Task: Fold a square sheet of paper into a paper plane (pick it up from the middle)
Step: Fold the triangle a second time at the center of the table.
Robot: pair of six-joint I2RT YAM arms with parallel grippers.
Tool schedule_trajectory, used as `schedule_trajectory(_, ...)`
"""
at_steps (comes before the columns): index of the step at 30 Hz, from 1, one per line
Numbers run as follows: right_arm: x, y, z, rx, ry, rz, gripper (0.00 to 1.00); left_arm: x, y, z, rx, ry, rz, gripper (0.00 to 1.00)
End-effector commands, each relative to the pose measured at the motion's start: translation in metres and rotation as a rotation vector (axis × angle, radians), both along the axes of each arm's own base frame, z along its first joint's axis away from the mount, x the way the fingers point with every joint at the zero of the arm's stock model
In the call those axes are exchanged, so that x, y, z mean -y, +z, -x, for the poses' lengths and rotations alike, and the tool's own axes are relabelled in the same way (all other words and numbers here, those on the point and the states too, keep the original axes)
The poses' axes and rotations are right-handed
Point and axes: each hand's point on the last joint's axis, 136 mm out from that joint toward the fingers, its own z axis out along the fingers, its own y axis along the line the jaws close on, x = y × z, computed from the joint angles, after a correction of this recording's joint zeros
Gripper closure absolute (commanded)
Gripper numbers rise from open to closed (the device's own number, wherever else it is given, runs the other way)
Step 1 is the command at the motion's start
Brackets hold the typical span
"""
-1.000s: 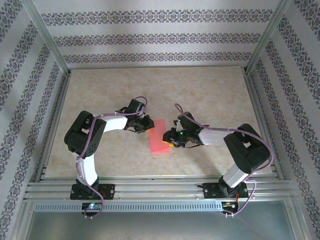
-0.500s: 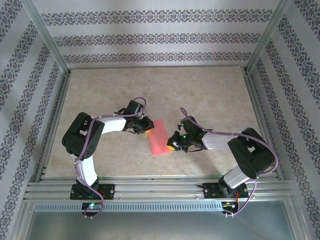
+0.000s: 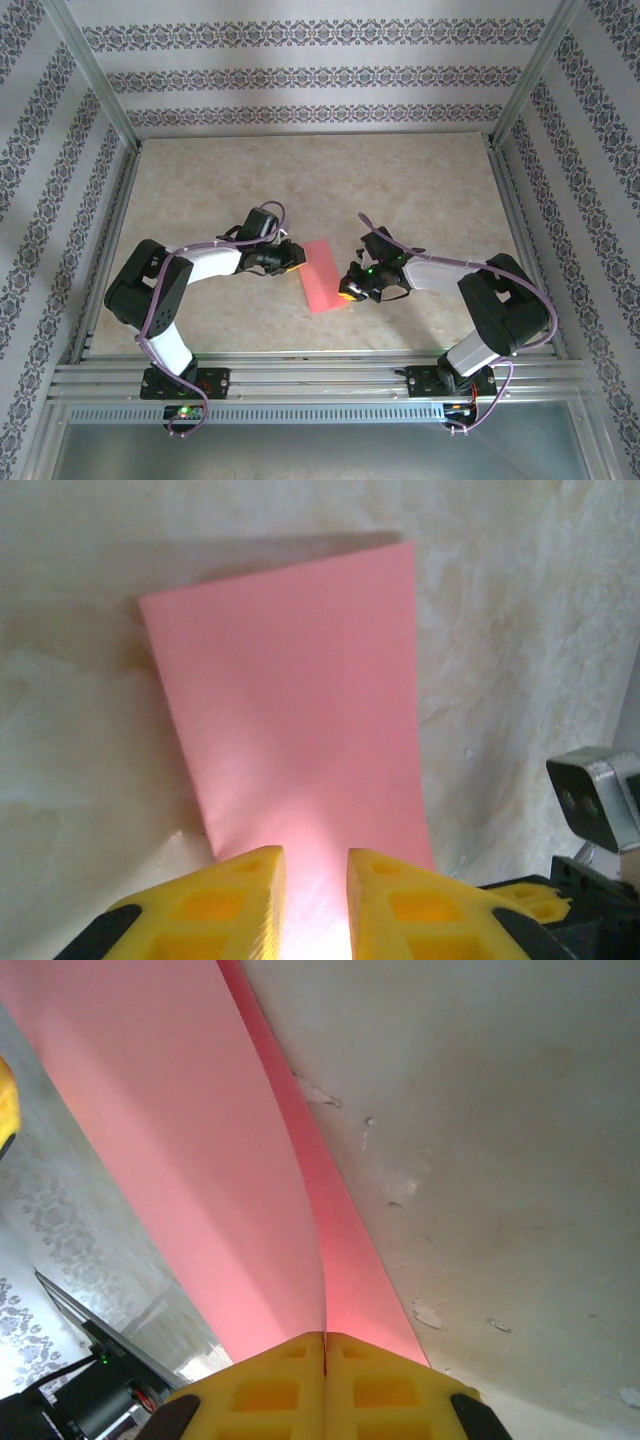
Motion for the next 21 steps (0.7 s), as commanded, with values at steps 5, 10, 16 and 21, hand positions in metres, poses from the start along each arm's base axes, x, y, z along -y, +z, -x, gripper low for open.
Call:
schedule_trajectory(5,0.003,-0.001,-0.006,0.006,0.004,0.039,0.99,0.018,-0.010,0.014,-0.019,-0.054,0.029,0.82)
schedule_trajectory(10,0.002,0.000,-0.007,0.008,0.003,0.040,0.99,0.016,-0.019,0.021,-0.037,-0.052,0.016,0.84)
schedule_trajectory(16,-0.006,0.009,-0.008,0.030,0.029,0.010,0.98,0.014,-0.032,0.024,-0.065,-0.051,-0.016,0.84)
schedule_trajectory(21,-0.021,0.024,-0.010,0.069,0.078,-0.055,0.97,0.009,-0.040,0.025,-0.086,-0.051,-0.063,0.84)
